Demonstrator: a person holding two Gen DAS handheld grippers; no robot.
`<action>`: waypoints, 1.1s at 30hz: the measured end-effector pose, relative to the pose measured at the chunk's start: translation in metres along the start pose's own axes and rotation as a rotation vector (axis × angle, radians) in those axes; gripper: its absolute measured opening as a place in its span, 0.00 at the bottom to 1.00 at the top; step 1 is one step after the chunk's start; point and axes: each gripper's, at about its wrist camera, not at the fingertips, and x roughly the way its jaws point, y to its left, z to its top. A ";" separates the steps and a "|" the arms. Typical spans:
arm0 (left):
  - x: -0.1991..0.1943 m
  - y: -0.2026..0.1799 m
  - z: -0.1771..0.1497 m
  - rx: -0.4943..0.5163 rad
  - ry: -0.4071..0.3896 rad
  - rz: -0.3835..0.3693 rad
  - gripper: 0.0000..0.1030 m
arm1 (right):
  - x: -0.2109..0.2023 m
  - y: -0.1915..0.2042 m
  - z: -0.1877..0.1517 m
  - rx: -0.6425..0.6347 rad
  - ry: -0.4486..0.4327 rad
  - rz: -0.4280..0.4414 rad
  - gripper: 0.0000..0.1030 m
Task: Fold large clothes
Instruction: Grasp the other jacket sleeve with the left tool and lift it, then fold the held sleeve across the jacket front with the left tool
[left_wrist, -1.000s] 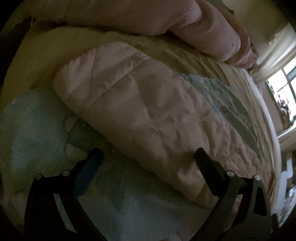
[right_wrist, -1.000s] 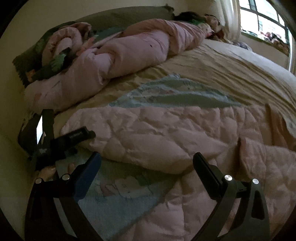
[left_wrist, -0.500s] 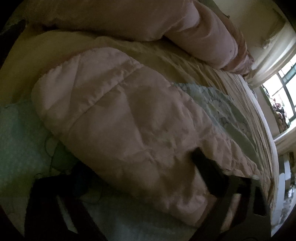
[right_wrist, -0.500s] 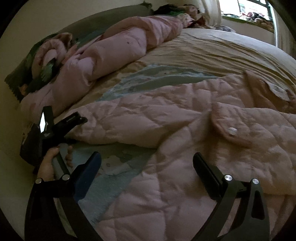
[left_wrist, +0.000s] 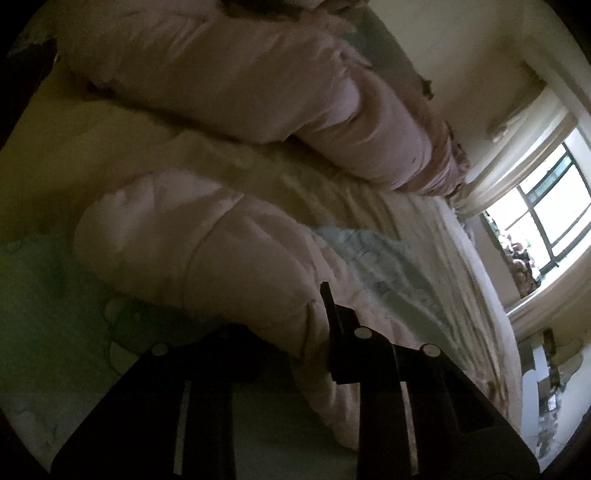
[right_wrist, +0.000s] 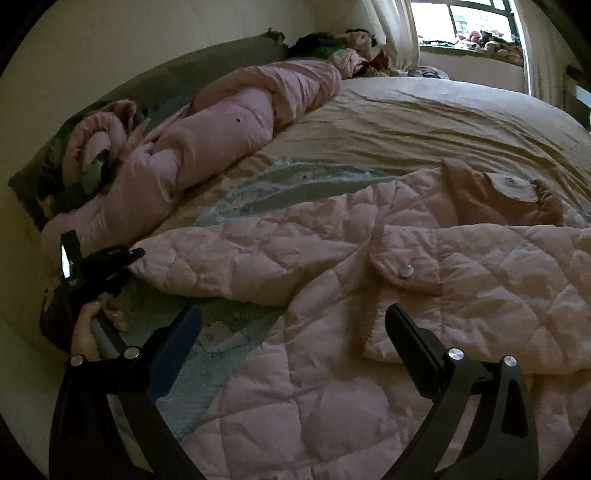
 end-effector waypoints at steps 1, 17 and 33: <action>-0.006 -0.004 0.001 0.007 -0.016 -0.008 0.15 | -0.003 -0.001 0.000 -0.001 -0.001 -0.001 0.96; -0.089 -0.094 0.000 0.225 -0.199 -0.156 0.14 | -0.067 -0.044 0.001 0.076 -0.137 -0.045 0.96; -0.145 -0.174 -0.041 0.416 -0.257 -0.382 0.13 | -0.106 -0.079 -0.008 0.126 -0.200 -0.083 0.96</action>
